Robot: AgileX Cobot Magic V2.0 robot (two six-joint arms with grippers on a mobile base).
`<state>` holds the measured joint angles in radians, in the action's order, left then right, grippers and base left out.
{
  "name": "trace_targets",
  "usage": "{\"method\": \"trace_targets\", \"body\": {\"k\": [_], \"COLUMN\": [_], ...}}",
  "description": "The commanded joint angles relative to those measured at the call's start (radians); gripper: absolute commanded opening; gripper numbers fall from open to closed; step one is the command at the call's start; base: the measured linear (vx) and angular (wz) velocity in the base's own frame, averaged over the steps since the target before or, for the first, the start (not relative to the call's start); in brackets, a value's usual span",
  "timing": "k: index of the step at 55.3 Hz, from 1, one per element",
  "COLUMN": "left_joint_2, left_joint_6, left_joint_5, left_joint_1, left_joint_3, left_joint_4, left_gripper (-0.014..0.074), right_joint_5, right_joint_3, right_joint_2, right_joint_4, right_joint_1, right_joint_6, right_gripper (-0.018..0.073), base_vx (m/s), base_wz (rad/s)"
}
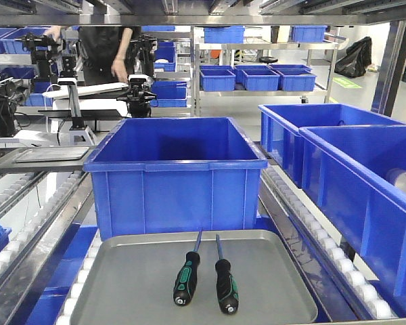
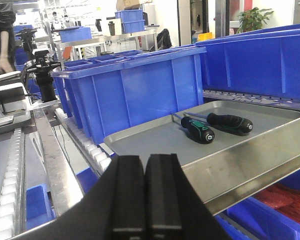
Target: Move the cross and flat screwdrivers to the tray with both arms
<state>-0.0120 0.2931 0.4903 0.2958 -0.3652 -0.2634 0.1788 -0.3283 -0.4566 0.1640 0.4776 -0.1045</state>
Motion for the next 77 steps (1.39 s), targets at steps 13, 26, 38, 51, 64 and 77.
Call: {"method": "trace_targets", "body": {"k": [13,26,38,51,64,77], "left_joint_2": [0.000,0.037,0.037,0.037,0.037,0.037], "left_joint_6": [0.030,-0.107,-0.107,-0.107,-0.107,-0.107], "left_joint_5": [-0.395,-0.509,-0.499,-0.499,-0.499,-0.499], "left_joint_1": [-0.093,-0.249,-0.246,-0.246,-0.246,-0.246], "left_joint_3": [0.163,0.367,0.367,0.367,0.367,0.367], "left_joint_4": [0.058,0.113,0.136,0.136,0.136,0.136], "left_gripper": [0.0000,0.0000,0.0000,0.0000,0.0000,0.0000], "right_joint_5": [-0.076,-0.077,-0.078,-0.078,-0.078,-0.091], "right_joint_3": [-0.029,-0.029,-0.029,-0.029,-0.029,0.088], "right_joint_2": [-0.004,-0.004,-0.004,-0.004,-0.004,0.117], "right_joint_4": [0.011,0.011,0.011,0.011,0.011,-0.083], "right_joint_1": [-0.003,-0.003,-0.003,-0.003,-0.003,-0.076], "right_joint_6": [0.004,0.004,0.004,0.004,0.004,0.024], "right_gripper": [-0.0006,-0.0006,-0.0006,-0.0006,-0.0006,-0.0005], "base_vx": [0.00,0.00,0.00,0.00,0.00,0.00], "base_wz": [0.00,0.01,0.00,0.00,0.00,0.00]}}
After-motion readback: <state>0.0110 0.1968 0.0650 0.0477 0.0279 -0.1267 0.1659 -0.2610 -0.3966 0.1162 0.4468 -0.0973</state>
